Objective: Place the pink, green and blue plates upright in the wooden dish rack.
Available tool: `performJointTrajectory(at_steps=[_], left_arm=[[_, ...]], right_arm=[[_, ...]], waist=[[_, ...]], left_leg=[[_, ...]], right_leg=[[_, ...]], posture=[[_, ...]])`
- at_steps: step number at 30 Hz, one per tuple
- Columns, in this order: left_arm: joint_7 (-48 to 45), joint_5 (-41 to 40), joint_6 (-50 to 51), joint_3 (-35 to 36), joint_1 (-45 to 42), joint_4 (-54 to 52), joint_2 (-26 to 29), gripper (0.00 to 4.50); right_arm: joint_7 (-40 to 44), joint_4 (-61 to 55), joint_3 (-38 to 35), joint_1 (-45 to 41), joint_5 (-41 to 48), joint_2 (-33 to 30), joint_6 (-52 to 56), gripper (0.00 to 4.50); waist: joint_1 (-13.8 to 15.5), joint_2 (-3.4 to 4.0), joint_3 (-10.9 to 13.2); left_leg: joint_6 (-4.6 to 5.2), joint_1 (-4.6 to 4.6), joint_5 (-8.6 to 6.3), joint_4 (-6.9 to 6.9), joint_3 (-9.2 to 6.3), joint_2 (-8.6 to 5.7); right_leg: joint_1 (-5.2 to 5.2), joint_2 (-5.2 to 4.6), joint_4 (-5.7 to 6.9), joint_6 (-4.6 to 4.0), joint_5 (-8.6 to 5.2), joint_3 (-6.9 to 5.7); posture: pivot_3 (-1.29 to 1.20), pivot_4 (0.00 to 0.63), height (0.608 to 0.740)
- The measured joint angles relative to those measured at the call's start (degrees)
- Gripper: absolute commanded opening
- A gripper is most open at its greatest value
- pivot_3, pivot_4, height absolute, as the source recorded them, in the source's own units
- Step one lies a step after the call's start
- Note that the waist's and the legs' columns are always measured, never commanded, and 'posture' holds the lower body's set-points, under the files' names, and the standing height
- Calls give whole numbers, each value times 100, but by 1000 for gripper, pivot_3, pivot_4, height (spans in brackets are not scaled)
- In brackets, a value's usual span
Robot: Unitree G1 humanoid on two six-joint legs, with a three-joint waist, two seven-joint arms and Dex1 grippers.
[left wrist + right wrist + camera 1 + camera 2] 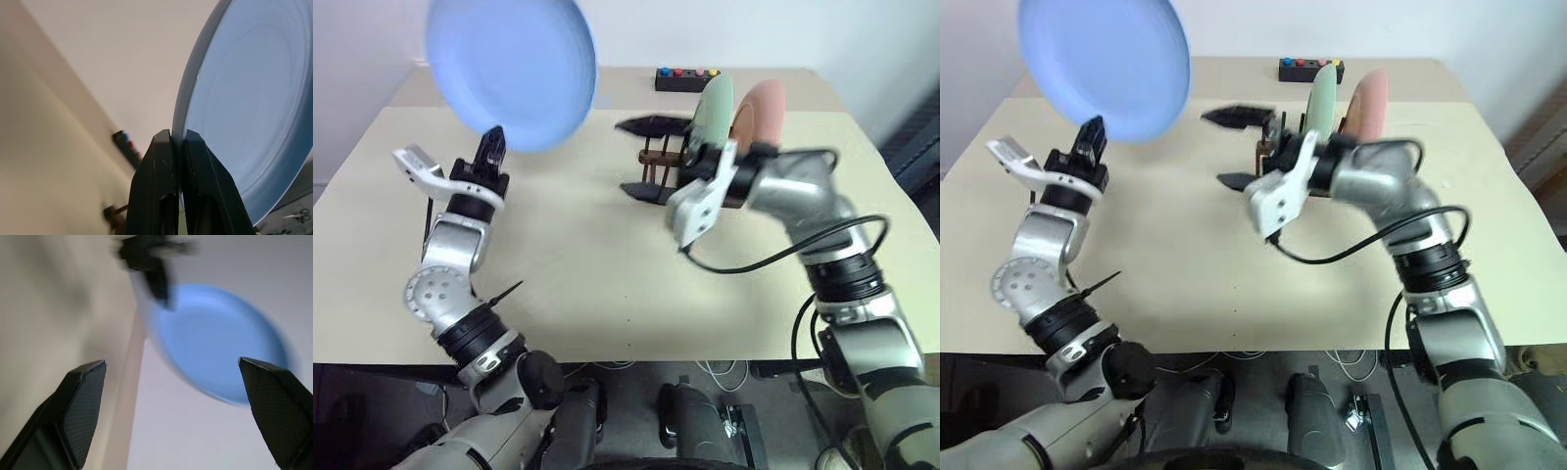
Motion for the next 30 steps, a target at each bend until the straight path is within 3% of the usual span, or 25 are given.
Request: performJointTrajectory(at_steps=[7, 19, 22, 29, 30], left_arm=[[326, -353, -454, -718, 646, -305, -174, 22], [449, -324, -1083, -1633, 942, -366, 24, 22], [513, -331, -1169, -1834, 942, -366, 27, 0], [594, -370, -1196, -1986, 986, -372, 179, 0], [567, -406, -1204, -2042, 971, -421, 211, 0]], right_arm=[[-1370, 115, 158, 150, -1331, 349, 821, 4424], [-1803, 740, 521, -385, -1550, 617, 1326, 4424], [-1902, 1061, 568, -625, -1528, 618, 1317, 3639], [-2068, 1502, 694, -774, -1512, 533, 1151, 187], [-2063, 1607, 777, -804, -1554, 487, 1134, 35]], waist=[[3, 0, 0], [-7, 0, 0], [0, 0, 0], [-16, 1, 0], [-22, 0, 0]], left_leg=[[-1, 1, 2, -1, -1, 4], [2, 2, 3, -1, -4, 3], [3, 2, 3, -2, -4, 3], [3, 2, 3, -2, -5, 4], [3, 2, 3, -2, -5, 5]], right_leg=[[1, 10, -1, -2, 0, 2], [5, 15, -3, -3, -1, 1], [5, 15, -5, -3, -1, 1], [6, 17, -4, -3, -1, 0], [6, 18, -5, -3, -1, 0]], posture=[[0, 150, 735], [0, 150, 735], [0, 150, 735], [0, 150, 735], [0, 150, 735]])
